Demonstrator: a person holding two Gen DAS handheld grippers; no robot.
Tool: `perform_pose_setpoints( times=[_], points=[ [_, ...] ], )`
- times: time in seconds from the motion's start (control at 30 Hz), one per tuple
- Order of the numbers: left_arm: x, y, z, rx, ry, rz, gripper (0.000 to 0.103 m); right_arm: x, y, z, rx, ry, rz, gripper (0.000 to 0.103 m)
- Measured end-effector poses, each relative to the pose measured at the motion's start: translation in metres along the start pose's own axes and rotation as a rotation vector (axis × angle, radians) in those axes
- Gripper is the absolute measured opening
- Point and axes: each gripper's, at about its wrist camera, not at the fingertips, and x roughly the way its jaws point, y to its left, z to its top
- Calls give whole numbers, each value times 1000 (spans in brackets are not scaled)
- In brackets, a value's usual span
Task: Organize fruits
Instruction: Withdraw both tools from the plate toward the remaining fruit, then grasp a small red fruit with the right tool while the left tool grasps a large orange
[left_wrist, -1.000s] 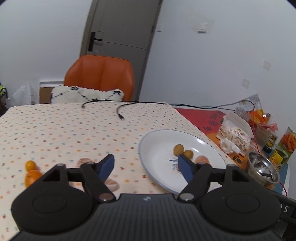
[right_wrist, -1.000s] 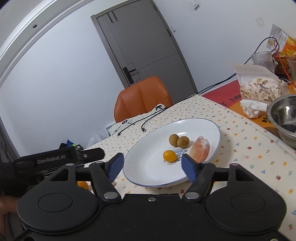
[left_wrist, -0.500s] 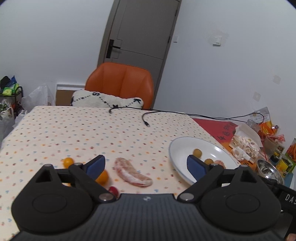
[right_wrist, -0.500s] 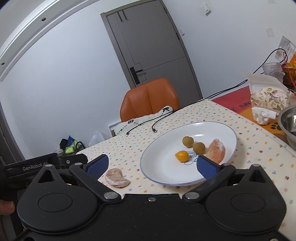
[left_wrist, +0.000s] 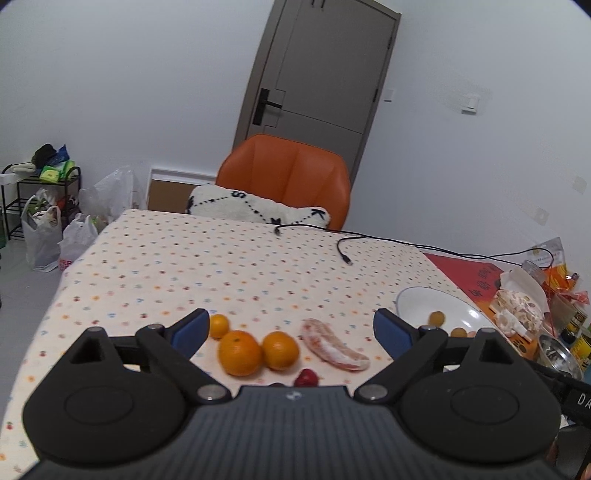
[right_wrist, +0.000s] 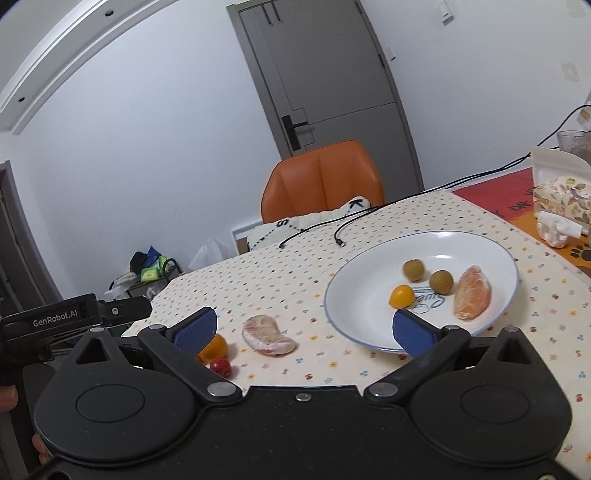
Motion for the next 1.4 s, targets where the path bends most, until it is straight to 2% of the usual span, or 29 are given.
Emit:
perform_pose_setpoints(
  times=[0.53, 0.8, 0.87, 1.03, 1.4],
  points=[
    [-13, 42, 5, -34, -11, 79, 94, 16, 27, -6, -48, 50, 24, 103],
    [-7, 55, 0, -52, 8, 86, 94, 27, 39, -11, -78, 66, 62, 102],
    [-5, 57, -2, -55, 8, 86, 94, 31, 41, -12, -82, 72, 71, 100],
    [5, 60, -8, -62, 17, 92, 94, 43, 44, -16, -77, 107, 87, 82],
    [31, 62, -15, -76, 54, 60, 86, 66, 49, -23, -58, 169, 141, 61]
  ],
)
